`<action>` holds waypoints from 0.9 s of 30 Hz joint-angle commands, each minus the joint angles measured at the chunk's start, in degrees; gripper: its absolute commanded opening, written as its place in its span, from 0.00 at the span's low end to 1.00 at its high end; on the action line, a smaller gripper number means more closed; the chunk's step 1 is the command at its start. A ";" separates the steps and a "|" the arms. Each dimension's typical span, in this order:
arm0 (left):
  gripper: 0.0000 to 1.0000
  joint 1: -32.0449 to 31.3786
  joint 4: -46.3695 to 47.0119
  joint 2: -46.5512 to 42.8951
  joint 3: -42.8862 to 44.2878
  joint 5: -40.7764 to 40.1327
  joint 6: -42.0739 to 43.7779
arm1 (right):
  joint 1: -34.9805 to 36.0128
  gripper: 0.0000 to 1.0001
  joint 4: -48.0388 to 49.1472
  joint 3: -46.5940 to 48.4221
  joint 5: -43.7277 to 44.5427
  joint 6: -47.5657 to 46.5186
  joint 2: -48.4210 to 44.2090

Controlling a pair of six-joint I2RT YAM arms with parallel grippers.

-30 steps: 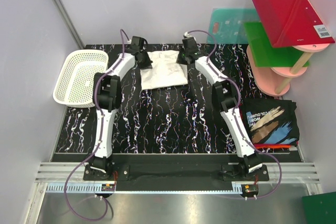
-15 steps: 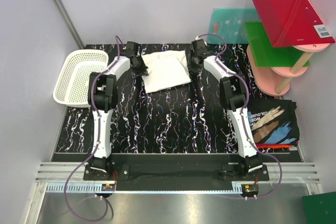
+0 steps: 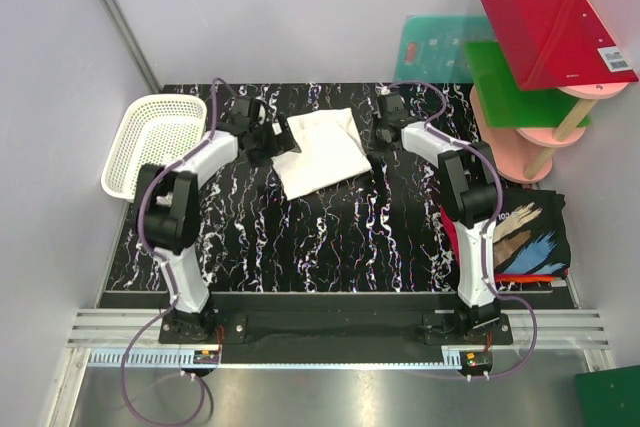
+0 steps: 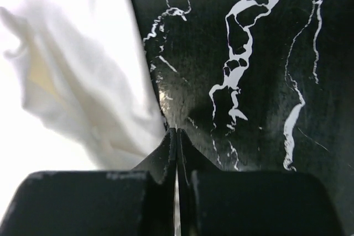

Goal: Fold and stack the t-shirts

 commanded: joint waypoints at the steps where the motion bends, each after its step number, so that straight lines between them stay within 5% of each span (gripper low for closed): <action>1: 0.99 0.51 3.13 -13.31 -3.98 -2.48 3.08 | 0.47 0.00 4.57 -1.46 1.12 -1.52 -8.89; 7: 0.97 0.51 1.63 -22.65 -9.95 -10.13 3.34 | 0.55 0.00 7.65 -1.91 -3.80 -1.61 -10.30; 9: 0.85 0.51 1.72 -24.23 -11.62 -10.66 3.43 | 0.82 0.00 8.79 -2.08 -7.49 -1.69 -10.30; 10: 0.55 0.51 1.80 -24.41 -11.98 -10.49 3.43 | 1.17 0.00 9.58 -2.26 -8.37 -2.04 -10.57; 11: 0.09 0.51 1.89 -24.59 -12.42 -10.22 3.52 | 2.39 0.00 10.11 -2.34 -9.16 -2.74 -10.74; 12: 0.00 0.51 1.63 -24.59 -13.03 -10.39 3.17 | 3.10 0.00 10.55 -2.52 -9.60 -3.19 -10.92; 21: 0.00 0.51 1.37 -20.73 -13.39 -7.94 3.43 | 12.41 0.00 6.87 4.93 -6.36 -9.25 -4.61; 27: 0.00 0.51 1.19 -19.23 -14.53 -7.23 3.25 | 13.56 0.00 -6.55 15.22 -4.25 -8.29 5.67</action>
